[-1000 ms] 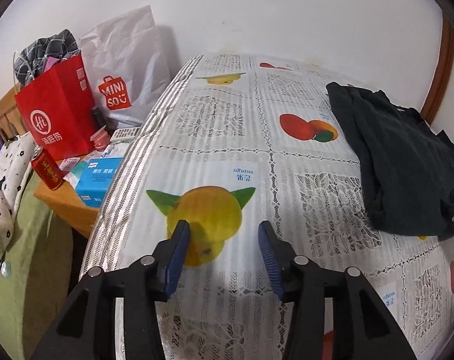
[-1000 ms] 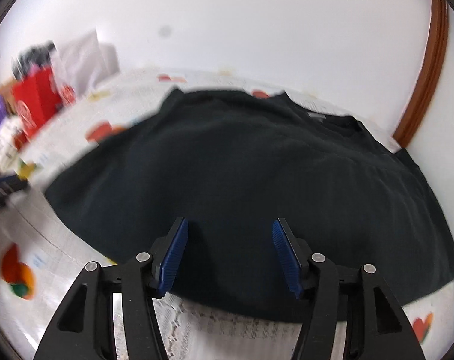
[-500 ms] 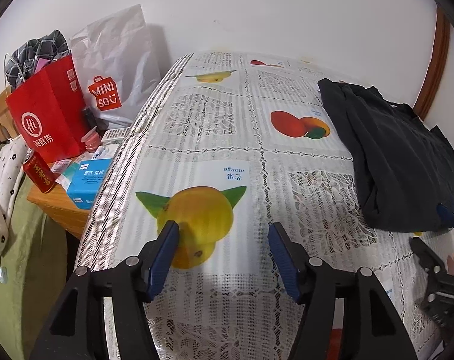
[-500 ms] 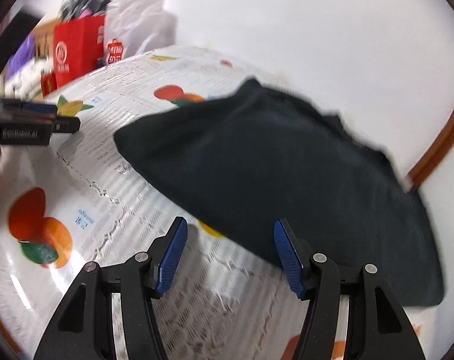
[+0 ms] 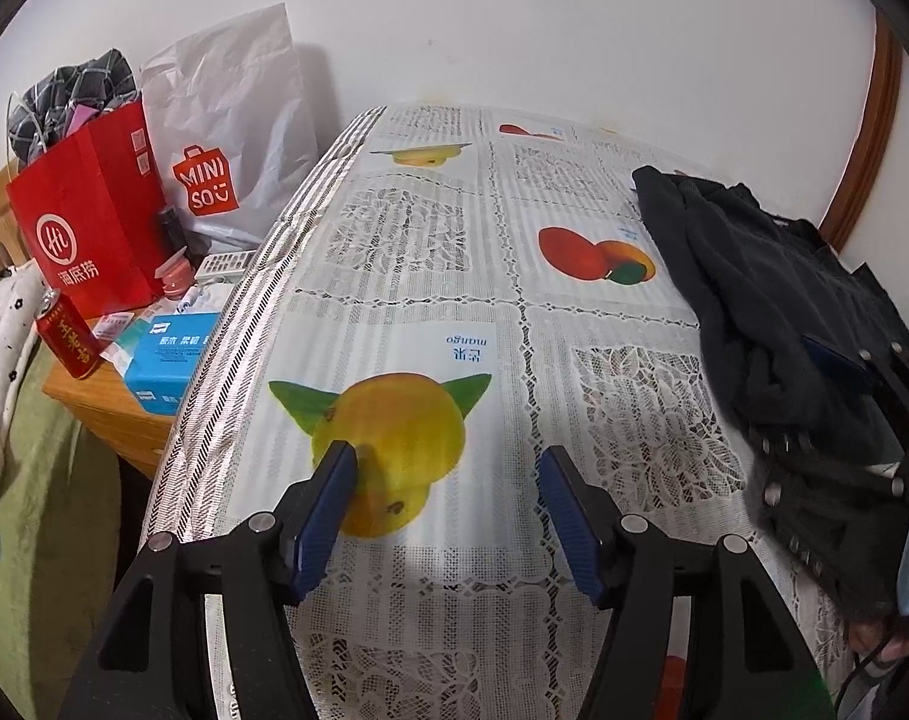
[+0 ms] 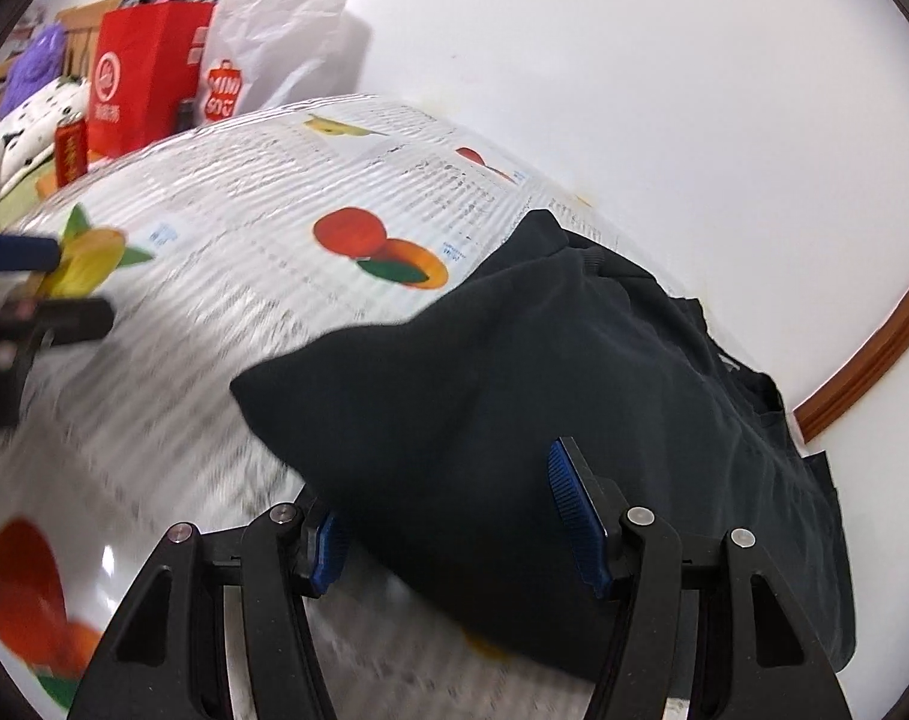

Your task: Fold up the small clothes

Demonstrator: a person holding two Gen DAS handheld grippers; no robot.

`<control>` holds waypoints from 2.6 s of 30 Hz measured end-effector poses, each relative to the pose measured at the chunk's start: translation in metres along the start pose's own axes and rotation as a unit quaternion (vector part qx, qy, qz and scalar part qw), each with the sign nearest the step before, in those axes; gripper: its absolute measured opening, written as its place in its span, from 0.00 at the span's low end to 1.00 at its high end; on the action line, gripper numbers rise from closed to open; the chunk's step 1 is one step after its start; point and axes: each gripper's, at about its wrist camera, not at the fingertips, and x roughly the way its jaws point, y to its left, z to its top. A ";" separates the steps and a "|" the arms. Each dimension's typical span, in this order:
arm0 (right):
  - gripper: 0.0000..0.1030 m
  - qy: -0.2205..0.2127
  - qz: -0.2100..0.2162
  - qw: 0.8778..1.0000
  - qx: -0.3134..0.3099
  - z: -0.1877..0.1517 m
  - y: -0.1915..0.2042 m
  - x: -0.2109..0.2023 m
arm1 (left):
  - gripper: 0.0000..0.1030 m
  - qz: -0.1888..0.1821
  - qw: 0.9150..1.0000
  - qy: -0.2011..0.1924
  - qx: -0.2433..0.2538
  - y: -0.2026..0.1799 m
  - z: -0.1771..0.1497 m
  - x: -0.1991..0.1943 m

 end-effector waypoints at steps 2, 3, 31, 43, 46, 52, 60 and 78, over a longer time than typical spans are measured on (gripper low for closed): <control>0.32 0.003 0.014 1.000 0.008 0.003 -0.001 0.003 | 0.59 0.005 1.000 0.001 0.004 -0.002 0.000 0.000; 0.25 0.001 0.001 1.000 0.007 0.003 -0.002 0.004 | 0.59 0.007 1.000 0.002 0.005 -0.002 0.000 0.000; 0.13 -0.080 0.047 0.913 0.398 -0.160 -0.348 -0.044 | 0.60 -0.058 0.994 0.017 0.088 -0.135 -0.004 -0.024; 0.40 -0.049 0.058 0.910 0.407 -0.222 -0.368 -0.020 | 0.60 -0.178 0.968 0.025 0.172 -0.279 -0.008 -0.026; 0.40 -0.041 0.060 0.918 0.390 -0.225 -0.371 -0.015 | 0.60 -0.189 0.964 0.033 0.184 -0.303 -0.013 -0.020; 0.33 -0.029 0.044 0.936 0.347 -0.225 -0.363 -0.011 | 0.54 -0.205 0.962 0.043 0.175 -0.332 -0.016 -0.004; 0.18 -0.018 0.048 0.944 0.326 -0.215 -0.356 -0.003 | 0.18 -0.203 0.970 0.034 0.133 -0.332 -0.011 0.000; 0.17 -0.044 0.200 0.937 0.282 -0.097 -0.206 0.007 | 0.16 -0.095 0.995 0.015 0.023 -0.126 -0.011 -0.029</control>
